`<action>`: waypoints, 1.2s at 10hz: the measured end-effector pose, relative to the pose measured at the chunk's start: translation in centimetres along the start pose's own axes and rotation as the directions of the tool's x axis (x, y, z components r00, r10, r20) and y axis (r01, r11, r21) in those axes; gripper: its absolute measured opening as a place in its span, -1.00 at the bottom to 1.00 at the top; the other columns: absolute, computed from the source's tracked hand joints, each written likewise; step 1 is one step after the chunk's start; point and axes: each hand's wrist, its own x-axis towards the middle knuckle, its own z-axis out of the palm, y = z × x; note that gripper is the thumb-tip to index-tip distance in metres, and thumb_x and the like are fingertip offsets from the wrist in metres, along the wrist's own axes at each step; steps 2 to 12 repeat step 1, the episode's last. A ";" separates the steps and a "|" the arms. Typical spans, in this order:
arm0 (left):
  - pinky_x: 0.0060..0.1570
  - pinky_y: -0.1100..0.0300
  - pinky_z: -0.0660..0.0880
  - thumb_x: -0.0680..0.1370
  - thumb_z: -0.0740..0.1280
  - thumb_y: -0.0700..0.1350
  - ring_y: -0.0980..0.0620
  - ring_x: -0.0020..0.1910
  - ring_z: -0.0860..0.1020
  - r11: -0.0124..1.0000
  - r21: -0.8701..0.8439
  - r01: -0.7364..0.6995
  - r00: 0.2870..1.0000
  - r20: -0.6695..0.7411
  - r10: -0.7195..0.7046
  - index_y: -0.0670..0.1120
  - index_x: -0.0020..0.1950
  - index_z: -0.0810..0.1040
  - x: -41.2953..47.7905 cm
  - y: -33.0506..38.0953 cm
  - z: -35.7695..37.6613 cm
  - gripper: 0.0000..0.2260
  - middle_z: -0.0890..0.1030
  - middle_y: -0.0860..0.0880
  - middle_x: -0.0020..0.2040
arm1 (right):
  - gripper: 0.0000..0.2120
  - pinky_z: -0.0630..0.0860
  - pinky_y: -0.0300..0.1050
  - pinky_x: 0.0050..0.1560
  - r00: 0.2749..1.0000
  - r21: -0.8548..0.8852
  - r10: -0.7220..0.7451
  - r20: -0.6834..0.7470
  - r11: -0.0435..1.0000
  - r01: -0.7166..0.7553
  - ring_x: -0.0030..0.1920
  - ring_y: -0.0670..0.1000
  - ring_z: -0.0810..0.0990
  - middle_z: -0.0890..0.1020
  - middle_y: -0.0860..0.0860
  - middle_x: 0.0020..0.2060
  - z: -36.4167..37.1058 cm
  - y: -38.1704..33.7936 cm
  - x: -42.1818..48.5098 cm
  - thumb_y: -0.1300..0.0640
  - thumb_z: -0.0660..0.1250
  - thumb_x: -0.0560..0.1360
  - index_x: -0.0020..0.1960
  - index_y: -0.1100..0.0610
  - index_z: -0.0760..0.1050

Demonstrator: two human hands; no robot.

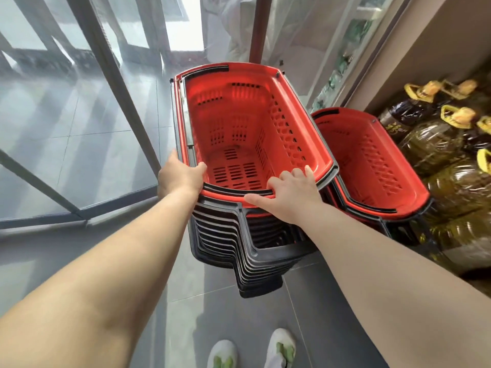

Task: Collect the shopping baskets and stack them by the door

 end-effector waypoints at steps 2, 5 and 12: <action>0.29 -0.13 0.35 0.41 0.39 0.23 -0.16 0.36 0.42 0.962 0.198 -0.186 0.982 0.027 0.185 0.01 0.50 0.24 -2.6 1.2 -1.1 -0.27 0.46 -0.07 0.40 | -0.29 0.22 0.15 0.36 0.995 0.177 0.093 -0.022 0.980 -0.088 0.18 0.19 0.47 0.59 0.08 0.01 -1.0 -0.1 -2.0 -0.48 0.04 0.38 0.13 0.09 0.47; 0.29 -0.13 0.35 0.41 0.39 0.23 -0.16 0.36 0.42 0.962 0.198 -0.186 0.982 0.027 0.185 0.01 0.50 0.24 -2.6 1.2 -1.1 -0.27 0.46 -0.07 0.40 | -0.29 0.22 0.15 0.36 0.995 0.177 0.093 -0.022 0.980 -0.088 0.18 0.19 0.47 0.59 0.08 0.01 -1.0 -0.1 -2.0 -0.48 0.04 0.38 0.13 0.09 0.47; 0.29 -0.13 0.35 0.41 0.39 0.23 -0.16 0.36 0.42 0.962 0.198 -0.186 0.982 0.027 0.185 0.01 0.50 0.24 -2.6 1.2 -1.1 -0.27 0.46 -0.07 0.40 | -0.29 0.22 0.15 0.36 0.995 0.177 0.093 -0.022 0.980 -0.088 0.18 0.19 0.47 0.59 0.08 0.01 -1.0 -0.1 -2.0 -0.48 0.04 0.38 0.13 0.09 0.47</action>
